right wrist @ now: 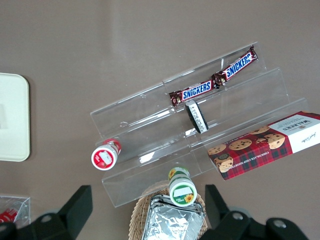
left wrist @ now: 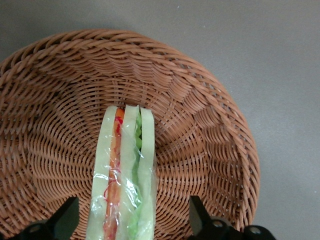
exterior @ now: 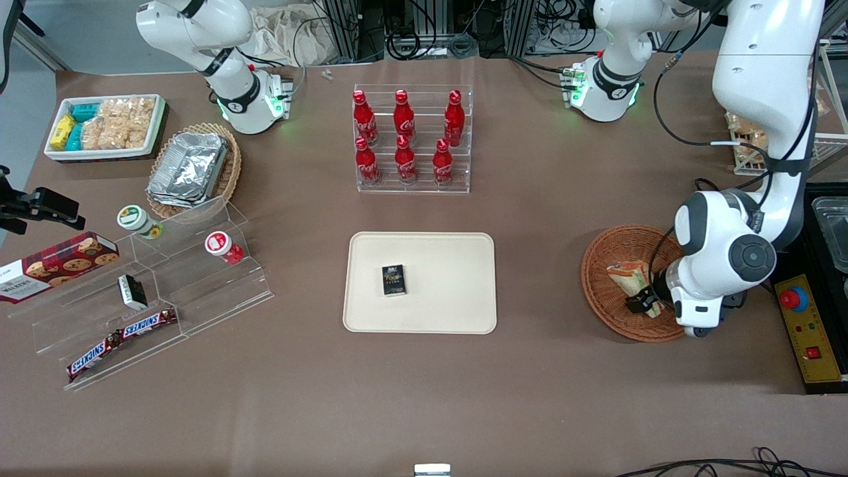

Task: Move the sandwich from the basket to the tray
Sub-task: 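Close the left gripper on the sandwich and lift it from the basket, then carry the held sandwich over to the cream tray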

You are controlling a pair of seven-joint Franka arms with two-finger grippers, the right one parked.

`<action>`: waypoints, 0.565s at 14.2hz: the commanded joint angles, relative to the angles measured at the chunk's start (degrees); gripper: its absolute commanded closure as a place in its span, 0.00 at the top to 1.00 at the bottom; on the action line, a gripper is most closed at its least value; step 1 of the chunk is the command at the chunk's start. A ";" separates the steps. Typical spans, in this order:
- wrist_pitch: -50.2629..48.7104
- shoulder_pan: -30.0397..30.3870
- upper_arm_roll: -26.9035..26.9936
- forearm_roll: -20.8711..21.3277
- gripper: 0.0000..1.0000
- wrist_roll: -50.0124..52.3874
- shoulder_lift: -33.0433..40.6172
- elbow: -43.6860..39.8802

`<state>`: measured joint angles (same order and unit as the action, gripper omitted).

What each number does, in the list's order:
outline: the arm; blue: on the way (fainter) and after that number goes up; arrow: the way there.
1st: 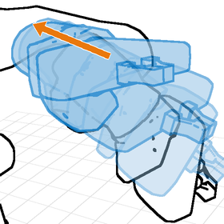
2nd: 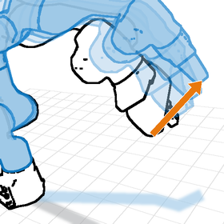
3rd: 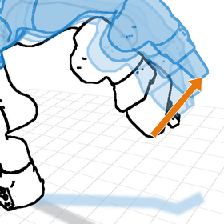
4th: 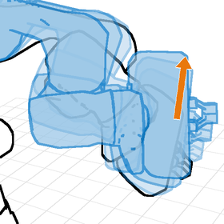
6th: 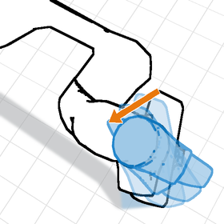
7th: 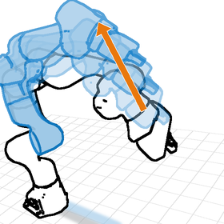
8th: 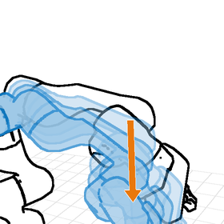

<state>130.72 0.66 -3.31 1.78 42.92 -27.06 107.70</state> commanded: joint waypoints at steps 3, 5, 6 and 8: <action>0.76 -0.05 -0.30 0.59 0.10 1.38 0.25 0.67; 0.41 -0.05 -0.30 0.50 0.00 1.29 0.43 0.50; -0.29 -0.05 -0.30 0.50 0.00 1.12 1.21 0.23; -7.98 -0.14 -0.38 0.50 0.00 0.07 5.50 -1.60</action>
<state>129.05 0.58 -3.43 1.78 43.04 -26.32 107.14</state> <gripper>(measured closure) 0.819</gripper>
